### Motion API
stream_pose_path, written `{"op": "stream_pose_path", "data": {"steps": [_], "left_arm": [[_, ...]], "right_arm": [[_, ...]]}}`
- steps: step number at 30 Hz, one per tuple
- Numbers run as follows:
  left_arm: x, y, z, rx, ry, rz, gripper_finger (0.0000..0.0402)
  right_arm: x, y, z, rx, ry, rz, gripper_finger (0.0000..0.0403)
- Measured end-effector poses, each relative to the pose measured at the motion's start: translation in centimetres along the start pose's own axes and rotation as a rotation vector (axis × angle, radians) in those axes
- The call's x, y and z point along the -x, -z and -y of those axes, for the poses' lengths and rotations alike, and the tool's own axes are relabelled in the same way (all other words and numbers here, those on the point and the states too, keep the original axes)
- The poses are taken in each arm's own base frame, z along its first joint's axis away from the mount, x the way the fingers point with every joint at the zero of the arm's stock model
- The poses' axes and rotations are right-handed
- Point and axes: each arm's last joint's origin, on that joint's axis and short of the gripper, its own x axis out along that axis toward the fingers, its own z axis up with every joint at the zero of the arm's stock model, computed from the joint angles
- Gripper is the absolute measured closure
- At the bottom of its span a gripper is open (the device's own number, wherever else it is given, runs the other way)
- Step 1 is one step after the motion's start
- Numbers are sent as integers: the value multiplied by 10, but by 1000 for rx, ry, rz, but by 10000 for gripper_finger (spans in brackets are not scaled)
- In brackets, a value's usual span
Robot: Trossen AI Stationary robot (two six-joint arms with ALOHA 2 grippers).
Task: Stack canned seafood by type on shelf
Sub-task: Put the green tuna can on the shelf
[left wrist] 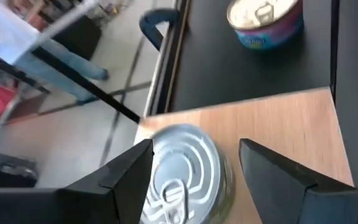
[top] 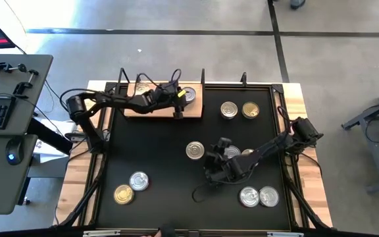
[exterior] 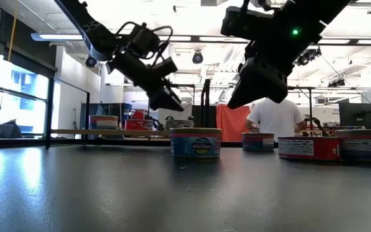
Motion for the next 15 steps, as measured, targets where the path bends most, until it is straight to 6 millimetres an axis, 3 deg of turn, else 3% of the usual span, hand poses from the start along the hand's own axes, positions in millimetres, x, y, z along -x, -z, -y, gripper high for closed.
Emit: {"op": "stream_pose_path", "data": {"steps": [6, 15], "left_arm": [[-12, 18, -2, -54, 30, -41, 191], [-27, 19, -17, -93, -2, -18, 212]], "right_arm": [[-6, -3, 3, -32, 4, 2, 242], [-10, -7, 5, -6, -8, 5, 242]]}}
